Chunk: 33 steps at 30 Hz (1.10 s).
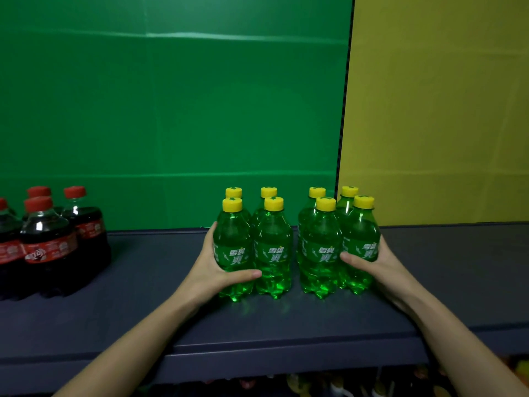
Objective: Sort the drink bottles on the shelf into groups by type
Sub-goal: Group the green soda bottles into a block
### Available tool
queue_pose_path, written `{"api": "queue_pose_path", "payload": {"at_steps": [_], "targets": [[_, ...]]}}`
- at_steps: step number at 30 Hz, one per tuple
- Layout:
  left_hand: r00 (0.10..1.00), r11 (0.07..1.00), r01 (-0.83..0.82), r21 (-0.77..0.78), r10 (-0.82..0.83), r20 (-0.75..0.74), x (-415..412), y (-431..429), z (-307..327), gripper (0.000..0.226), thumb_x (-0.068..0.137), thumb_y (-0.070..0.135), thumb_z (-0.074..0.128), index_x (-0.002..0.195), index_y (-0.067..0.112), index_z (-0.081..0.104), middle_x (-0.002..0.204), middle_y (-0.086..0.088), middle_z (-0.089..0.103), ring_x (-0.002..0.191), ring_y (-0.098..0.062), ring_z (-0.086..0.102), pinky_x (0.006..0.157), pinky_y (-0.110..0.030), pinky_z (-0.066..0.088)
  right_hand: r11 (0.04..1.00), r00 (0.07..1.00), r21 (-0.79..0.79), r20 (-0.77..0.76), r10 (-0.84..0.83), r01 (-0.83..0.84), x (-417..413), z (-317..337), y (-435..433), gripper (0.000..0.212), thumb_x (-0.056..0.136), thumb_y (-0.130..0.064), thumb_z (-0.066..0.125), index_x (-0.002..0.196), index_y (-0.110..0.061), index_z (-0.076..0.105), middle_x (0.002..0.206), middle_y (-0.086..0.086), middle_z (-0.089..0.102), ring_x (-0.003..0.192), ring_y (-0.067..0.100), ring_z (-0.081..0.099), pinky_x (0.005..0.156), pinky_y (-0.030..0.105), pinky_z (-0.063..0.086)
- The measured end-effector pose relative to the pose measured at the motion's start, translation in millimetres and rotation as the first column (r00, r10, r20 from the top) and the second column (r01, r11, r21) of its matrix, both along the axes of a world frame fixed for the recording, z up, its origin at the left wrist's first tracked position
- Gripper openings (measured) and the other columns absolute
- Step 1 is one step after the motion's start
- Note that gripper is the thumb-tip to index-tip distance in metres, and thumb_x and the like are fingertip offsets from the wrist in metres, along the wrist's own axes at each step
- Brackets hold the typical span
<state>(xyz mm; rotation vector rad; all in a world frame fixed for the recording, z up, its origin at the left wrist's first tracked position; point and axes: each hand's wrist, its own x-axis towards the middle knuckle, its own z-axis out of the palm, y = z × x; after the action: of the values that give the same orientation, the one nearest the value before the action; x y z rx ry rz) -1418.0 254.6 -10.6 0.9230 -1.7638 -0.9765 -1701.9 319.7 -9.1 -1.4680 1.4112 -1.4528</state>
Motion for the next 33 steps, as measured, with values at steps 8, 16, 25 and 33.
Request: {"api": "queue_pose_path", "payload": {"at_steps": [8,16,25,33], "targets": [[0.997,0.996,-0.07,-0.059,0.067,-0.05,-9.8,-0.6,-3.6,0.101,0.054,0.013,0.086,0.136,0.024,0.029,0.111,0.023,0.052,0.1,0.014,0.05,0.081,0.0,0.038,1.0,1.0,-0.021,-0.017,0.006,-0.007,3.4,-2.4,-5.9,0.124,0.04,-0.059,0.082,0.143,-0.032,0.02,0.135,-0.008,0.043,0.122,0.014,0.044,0.104,0.032,0.032],[0.99,0.989,-0.129,-0.076,0.124,-0.073,-14.3,-5.6,-6.8,0.088,0.051,0.012,0.087,0.126,0.021,0.042,0.111,0.015,0.058,0.102,0.005,0.054,0.082,-0.008,0.043,1.0,0.999,-0.017,-0.043,0.003,-0.003,1.1,-4.0,-12.2,0.13,0.03,-0.072,0.079,0.142,-0.033,0.024,0.14,-0.006,0.045,0.128,0.016,0.044,0.111,0.047,0.031],[0.991,0.991,-0.125,-0.053,0.122,-0.062,-12.6,-9.4,-6.5,0.09,0.049,0.019,0.088,0.126,0.023,0.041,0.114,0.013,0.058,0.106,0.001,0.055,0.089,-0.015,0.042,1.0,0.999,-0.028,-0.039,0.003,-0.004,3.4,-1.5,-13.9,0.123,0.041,-0.066,0.08,0.144,-0.031,0.021,0.145,-0.004,0.039,0.132,0.017,0.037,0.113,0.044,0.028],[0.997,0.998,-0.051,0.04,0.049,0.055,16.3,3.8,-6.3,0.112,0.05,0.039,0.087,0.143,0.026,0.026,0.139,0.012,0.041,0.127,-0.005,0.04,0.105,-0.02,0.033,0.999,0.996,-0.033,-0.084,0.005,-0.008,-2.7,2.0,-3.4,0.124,0.043,-0.068,0.077,0.146,-0.028,0.021,0.151,-0.002,0.032,0.136,0.016,0.032,0.113,0.038,0.025]]}}
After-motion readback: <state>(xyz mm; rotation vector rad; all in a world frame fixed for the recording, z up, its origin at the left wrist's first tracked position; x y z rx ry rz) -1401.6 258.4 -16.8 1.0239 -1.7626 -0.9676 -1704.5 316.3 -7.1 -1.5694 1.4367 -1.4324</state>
